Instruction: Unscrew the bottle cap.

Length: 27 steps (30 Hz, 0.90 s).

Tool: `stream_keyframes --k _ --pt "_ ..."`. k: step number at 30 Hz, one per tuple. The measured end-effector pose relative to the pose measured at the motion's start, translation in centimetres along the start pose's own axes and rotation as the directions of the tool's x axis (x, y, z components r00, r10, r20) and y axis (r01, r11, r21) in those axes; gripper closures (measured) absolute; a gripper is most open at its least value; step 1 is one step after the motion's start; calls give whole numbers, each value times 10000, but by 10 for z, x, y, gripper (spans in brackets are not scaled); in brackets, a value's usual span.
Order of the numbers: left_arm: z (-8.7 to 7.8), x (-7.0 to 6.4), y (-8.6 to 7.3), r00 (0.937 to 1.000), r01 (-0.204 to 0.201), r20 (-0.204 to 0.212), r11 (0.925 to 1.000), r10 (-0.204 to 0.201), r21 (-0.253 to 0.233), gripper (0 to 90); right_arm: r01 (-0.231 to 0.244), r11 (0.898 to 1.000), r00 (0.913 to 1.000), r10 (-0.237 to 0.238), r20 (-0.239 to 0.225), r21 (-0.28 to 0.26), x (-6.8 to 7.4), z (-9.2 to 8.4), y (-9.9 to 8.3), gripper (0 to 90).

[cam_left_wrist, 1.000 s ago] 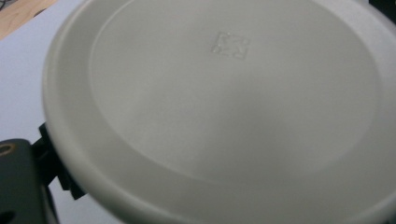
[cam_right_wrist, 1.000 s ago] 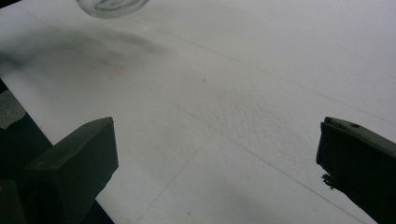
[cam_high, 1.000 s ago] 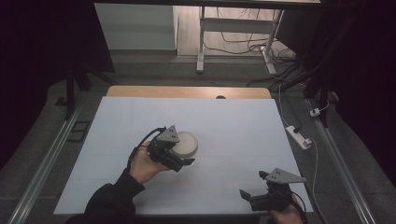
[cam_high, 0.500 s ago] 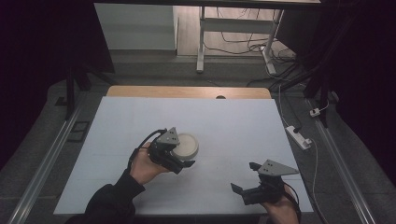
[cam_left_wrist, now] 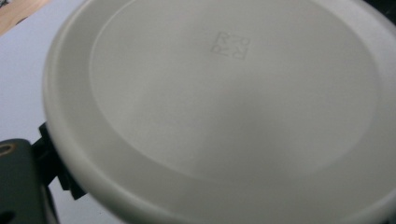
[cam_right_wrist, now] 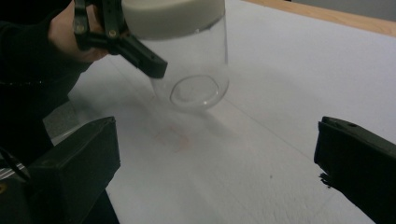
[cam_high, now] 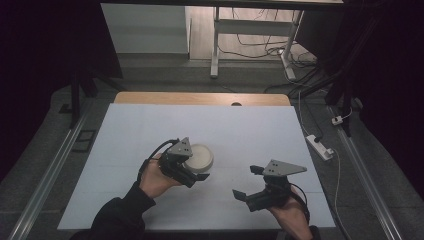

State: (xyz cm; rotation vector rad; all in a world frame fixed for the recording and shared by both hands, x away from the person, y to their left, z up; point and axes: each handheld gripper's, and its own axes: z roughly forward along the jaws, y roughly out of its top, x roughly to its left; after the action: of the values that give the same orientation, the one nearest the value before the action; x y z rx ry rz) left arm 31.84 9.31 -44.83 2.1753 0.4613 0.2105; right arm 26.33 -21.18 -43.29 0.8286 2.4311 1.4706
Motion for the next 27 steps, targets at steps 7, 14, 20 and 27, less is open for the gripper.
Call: stream_keyframes --k 7,14,20,27 --pt "1 -2 0 9998 -187 114 9998 186 21 66 202 9998 9997 -201 -137 19 3 18 23 0" --pt "3 -5 0 9987 -408 310 9992 407 35 67 495 9987 9981 -491 -359 92 6 33 38 0" --pt "5 -7 1 9956 -652 672 9979 649 24 67 642 9979 9952 -646 -736 -74 10 46 50 0" --pt "6 -9 1 9859 -990 1356 9951 982 -12 67 821 9962 9864 -856 -1403 -303 11 62 56 0"
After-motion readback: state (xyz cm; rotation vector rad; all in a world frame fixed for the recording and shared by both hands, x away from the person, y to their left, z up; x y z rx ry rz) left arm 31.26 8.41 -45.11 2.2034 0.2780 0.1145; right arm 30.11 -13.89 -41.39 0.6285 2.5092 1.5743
